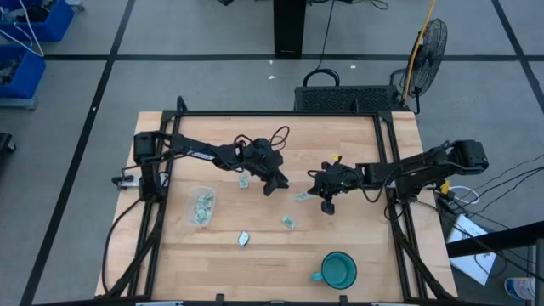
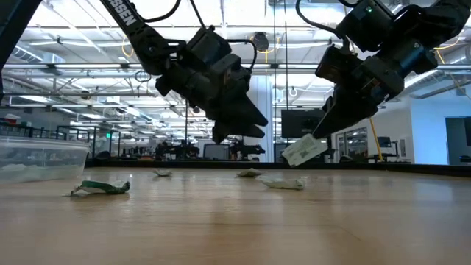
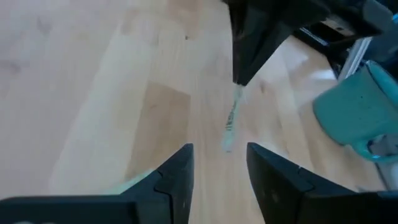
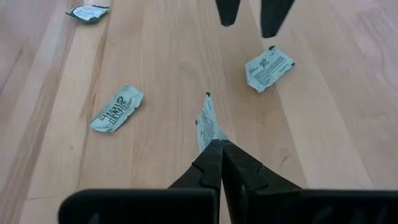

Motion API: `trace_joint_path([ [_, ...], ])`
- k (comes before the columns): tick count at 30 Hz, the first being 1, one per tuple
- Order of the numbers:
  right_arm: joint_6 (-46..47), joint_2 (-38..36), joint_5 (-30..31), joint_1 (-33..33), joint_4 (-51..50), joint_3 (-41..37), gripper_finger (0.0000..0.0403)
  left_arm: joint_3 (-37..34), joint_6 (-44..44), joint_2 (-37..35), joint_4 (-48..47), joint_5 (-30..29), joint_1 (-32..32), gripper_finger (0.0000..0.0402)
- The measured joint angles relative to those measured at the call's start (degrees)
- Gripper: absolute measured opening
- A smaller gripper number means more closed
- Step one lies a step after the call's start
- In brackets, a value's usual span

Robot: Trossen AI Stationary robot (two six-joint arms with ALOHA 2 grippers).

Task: Pick and place Stevia / Truvia into bins
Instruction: Put the light green stevia packet into the transparent bin

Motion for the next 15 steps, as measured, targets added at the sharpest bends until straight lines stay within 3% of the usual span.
trace_joint_path([
  [9, -0.53, 0.0, 0.0, 0.0, 1.6, -0.02, 0.0, 0.0, 8.79, 0.42, 1.58, 3.85, -1.22, 0.0197],
  [15, -0.51, 0.0, -0.02, 0.0, 8.47, -0.02, 0.0, -0.02, 10.31, 1.18, 3.85, -0.3, -3.43, 0.0219],
])
